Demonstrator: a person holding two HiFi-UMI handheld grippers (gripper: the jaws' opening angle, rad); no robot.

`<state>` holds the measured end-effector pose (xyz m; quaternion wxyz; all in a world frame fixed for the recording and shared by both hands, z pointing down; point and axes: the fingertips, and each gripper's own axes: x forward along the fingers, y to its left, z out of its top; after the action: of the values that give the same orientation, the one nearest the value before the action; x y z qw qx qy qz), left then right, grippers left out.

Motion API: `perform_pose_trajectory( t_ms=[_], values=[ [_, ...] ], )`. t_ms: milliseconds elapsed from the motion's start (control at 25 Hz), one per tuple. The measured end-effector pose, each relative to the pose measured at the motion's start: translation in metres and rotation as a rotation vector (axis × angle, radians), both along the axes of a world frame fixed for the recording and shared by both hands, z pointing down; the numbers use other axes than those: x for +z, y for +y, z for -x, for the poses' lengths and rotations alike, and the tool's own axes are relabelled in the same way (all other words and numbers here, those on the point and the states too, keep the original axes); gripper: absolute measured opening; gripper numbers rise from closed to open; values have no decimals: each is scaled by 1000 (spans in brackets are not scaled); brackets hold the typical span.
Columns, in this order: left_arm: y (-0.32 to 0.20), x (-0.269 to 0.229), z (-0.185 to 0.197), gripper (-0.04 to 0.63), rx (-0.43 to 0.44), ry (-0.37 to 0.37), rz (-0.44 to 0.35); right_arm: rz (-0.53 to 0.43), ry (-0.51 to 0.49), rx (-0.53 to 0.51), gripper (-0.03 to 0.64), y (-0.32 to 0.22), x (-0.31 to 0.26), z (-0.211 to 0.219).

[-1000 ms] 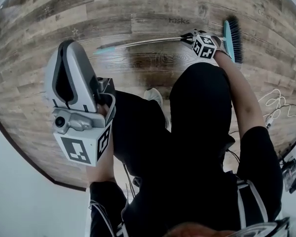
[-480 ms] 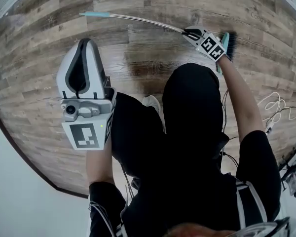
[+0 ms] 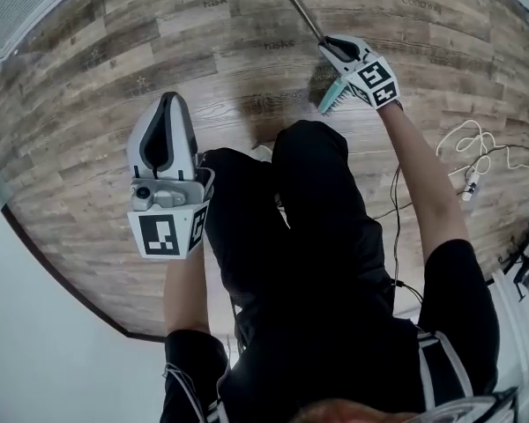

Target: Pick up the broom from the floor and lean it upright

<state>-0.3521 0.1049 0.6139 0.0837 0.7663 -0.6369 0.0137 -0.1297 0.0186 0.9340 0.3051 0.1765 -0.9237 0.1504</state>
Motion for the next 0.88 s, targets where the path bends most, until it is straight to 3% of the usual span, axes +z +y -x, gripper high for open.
perform_pose_trajectory(
  t_ms=[200, 400, 680, 880],
  values=[
    [27, -97, -1, 18, -7, 17, 31, -49, -37, 67, 81, 24, -117, -12],
    [63, -173, -6, 18, -16, 24, 74, -72, -145, 135, 81, 29, -242, -12],
    [95, -291, -20, 18, -35, 173, 112, -141, -157, 149, 81, 58, -423, 1],
    [96, -374, -37, 18, 1, 192, 68, -155, -157, 191, 81, 76, -514, -5]
  ],
)
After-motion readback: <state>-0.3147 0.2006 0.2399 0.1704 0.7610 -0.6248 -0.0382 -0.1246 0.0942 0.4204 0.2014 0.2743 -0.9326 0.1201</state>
